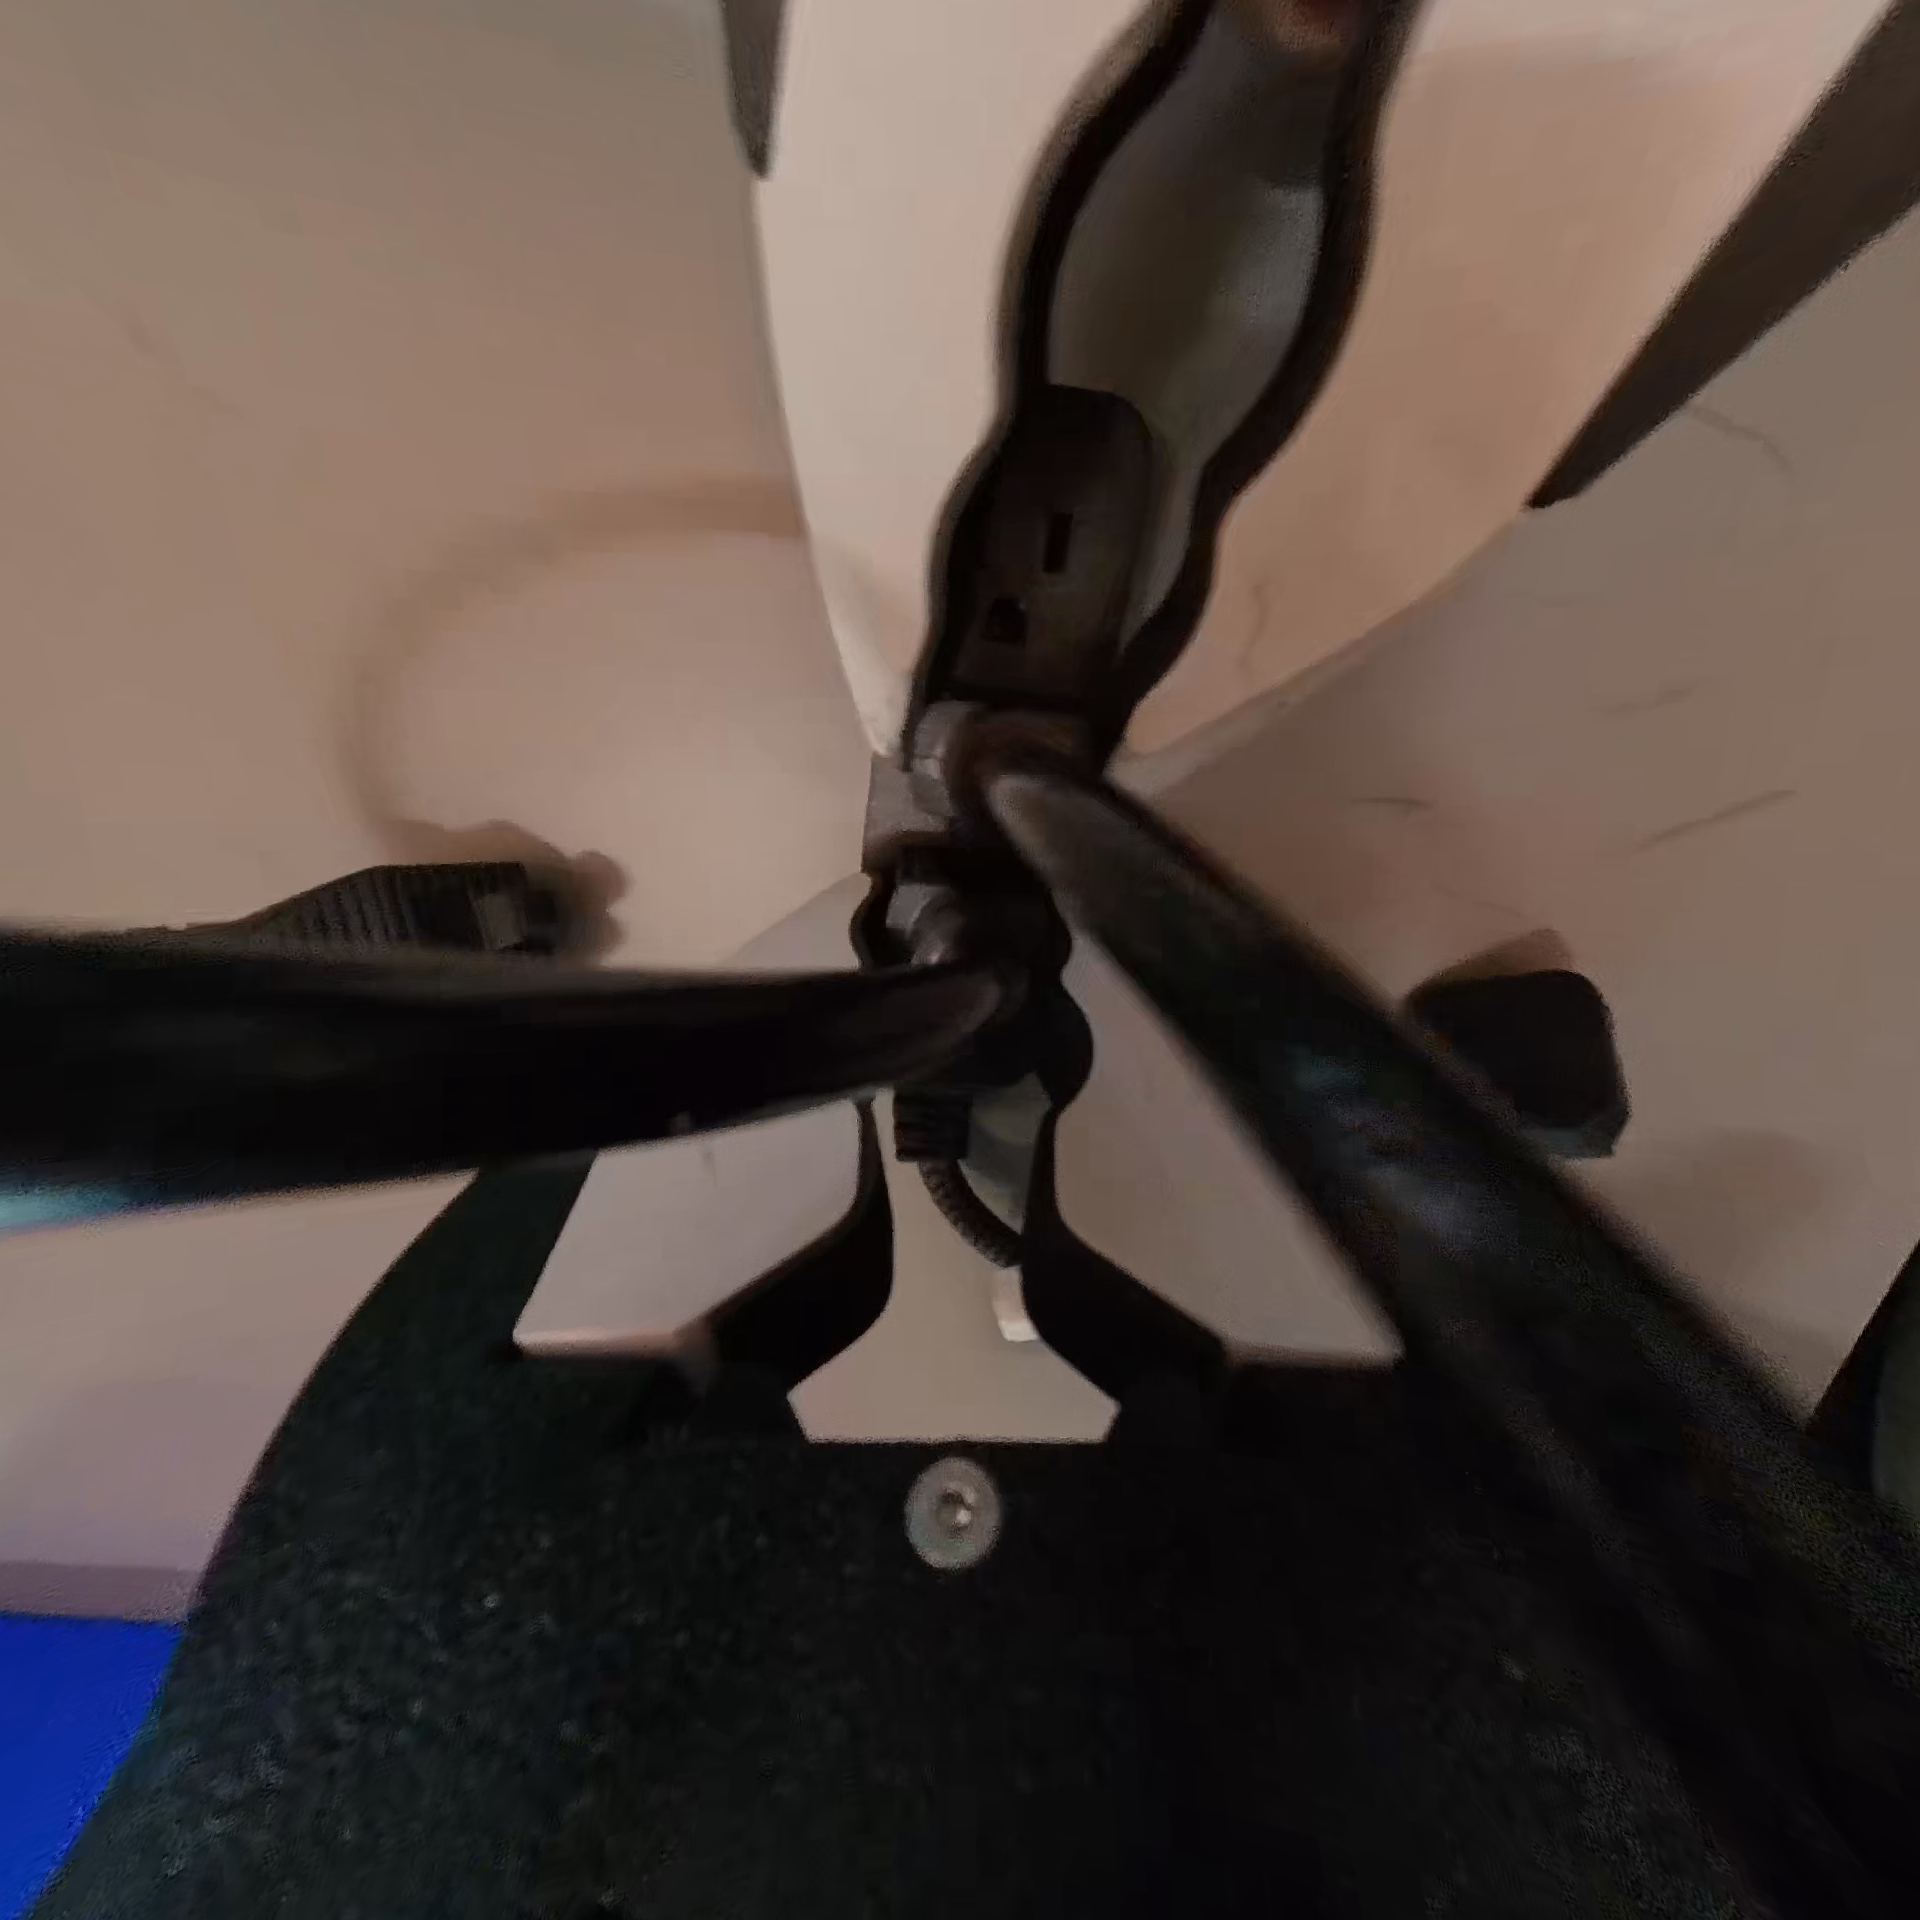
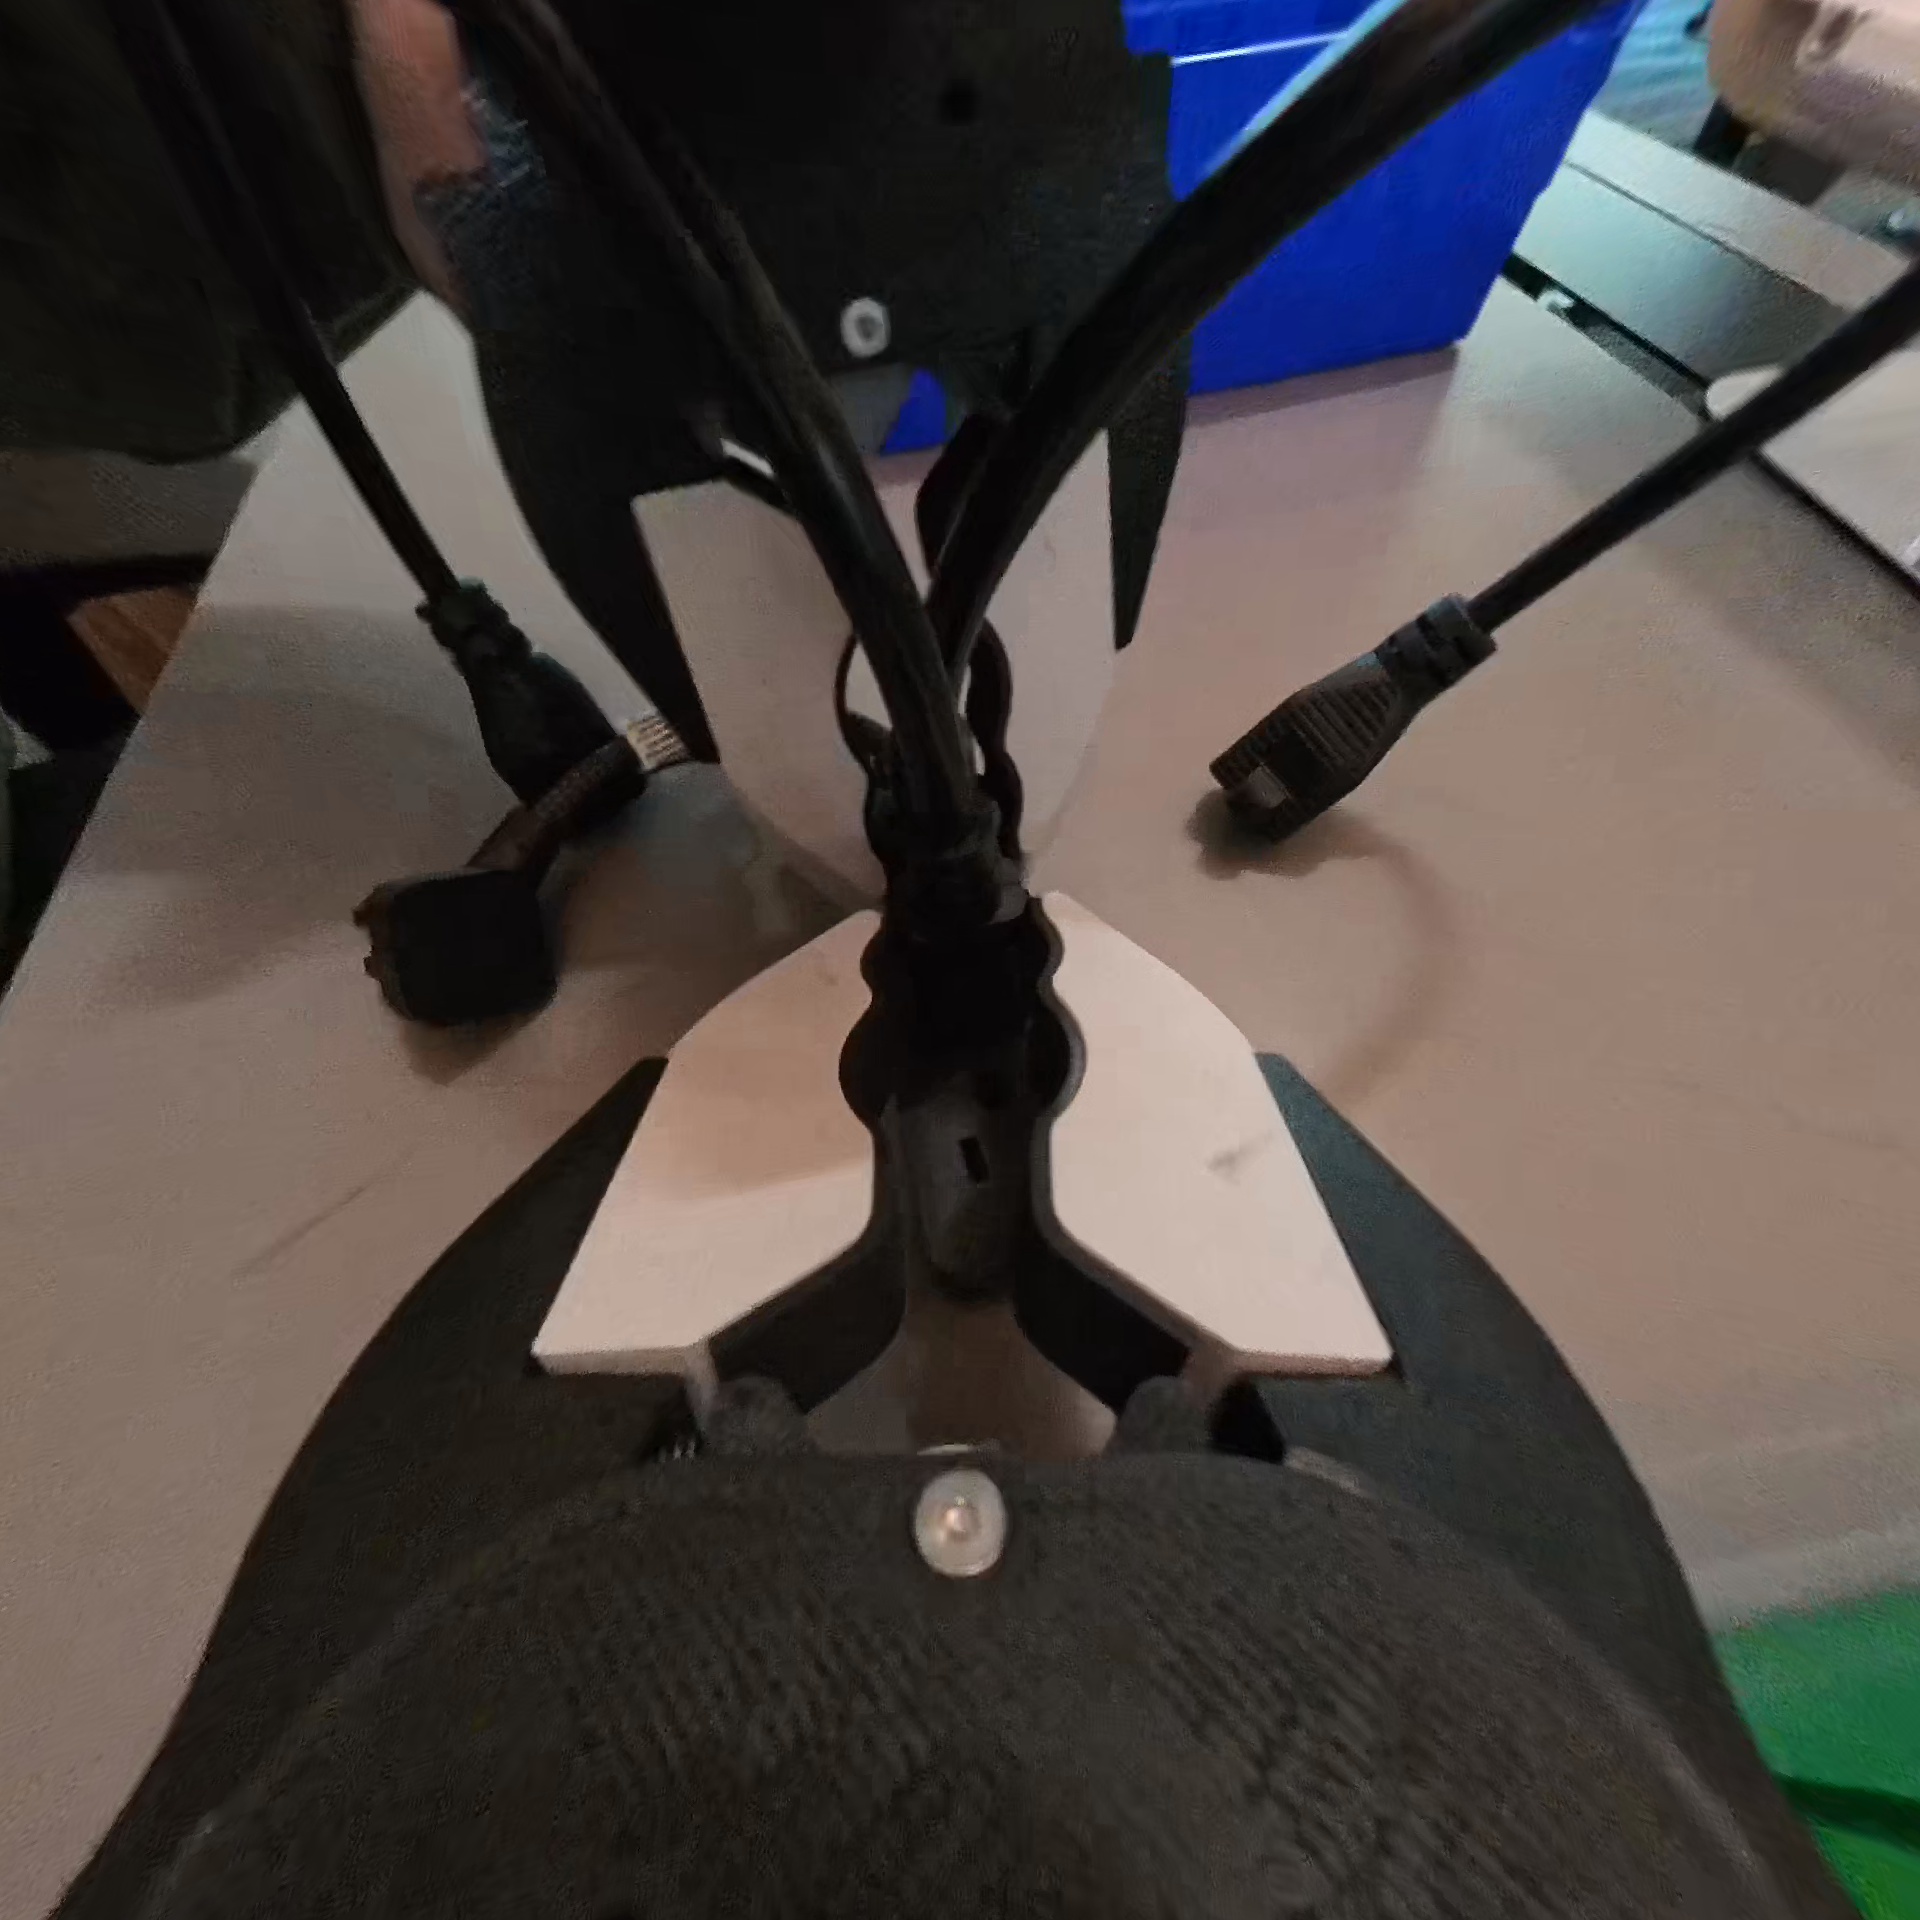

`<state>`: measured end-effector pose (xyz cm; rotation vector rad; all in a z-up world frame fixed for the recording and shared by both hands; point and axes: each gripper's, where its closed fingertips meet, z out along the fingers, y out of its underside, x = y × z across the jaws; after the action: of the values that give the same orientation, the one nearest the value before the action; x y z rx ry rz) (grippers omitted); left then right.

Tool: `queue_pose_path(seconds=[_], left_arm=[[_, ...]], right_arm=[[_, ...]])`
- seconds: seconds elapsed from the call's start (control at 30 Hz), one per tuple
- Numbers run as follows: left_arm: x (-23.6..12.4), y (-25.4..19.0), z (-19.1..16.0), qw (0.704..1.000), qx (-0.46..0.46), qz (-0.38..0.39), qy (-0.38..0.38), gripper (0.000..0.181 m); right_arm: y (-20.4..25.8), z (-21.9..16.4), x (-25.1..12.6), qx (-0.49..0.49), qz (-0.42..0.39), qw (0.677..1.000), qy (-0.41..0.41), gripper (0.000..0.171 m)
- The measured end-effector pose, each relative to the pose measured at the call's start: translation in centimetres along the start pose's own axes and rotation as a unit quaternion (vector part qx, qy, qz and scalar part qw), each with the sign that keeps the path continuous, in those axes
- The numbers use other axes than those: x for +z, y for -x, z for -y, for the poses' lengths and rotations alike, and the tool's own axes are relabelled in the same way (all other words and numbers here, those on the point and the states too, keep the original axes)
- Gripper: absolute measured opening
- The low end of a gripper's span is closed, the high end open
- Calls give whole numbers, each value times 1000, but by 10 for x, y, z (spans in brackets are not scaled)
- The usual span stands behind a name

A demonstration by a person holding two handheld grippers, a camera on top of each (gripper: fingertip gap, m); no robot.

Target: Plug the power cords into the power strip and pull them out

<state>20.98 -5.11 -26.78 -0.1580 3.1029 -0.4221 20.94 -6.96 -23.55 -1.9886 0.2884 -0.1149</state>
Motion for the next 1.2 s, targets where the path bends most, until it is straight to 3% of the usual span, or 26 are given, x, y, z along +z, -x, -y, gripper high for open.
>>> queue_pose_path(seconds=[0.03,0.13,0.3,0.5,0.63,0.73,0.87,1.1,1.2], left_arm=[[0,-3,0,1000,1,-7,-2,26],[1,-6,1,1000,12,-6,4,26],[1,0,1,1000,-2,10,11,26],[1,-7,2,999,35,-10,5,26],[1,-5,2,999,35,-3,6,25],[1,-5,2,999,35,-1,-3,25],[1,-5,2,999,37,-2,-6,25],[1,-5,2,1000,29,-4,-10,25],[1,-6,2,999,31,-7,-10,26]], right_arm=[[5,-1,-1,-37,-1,999,7,21],[7,-3,-5,-51,9,998,35,22],[-8,2,-3,82,4,996,-27,19],[10,-5,-11,-44,25,998,48,18],[4,-5,-11,-40,23,997,65,17],[-5,-5,-12,-14,-1,999,40,35],[-2,-3,-8,11,15,1000,20,39],[6,-6,6,-49,26,996,63,25],[9,-5,5,-69,15,997,30,24]])
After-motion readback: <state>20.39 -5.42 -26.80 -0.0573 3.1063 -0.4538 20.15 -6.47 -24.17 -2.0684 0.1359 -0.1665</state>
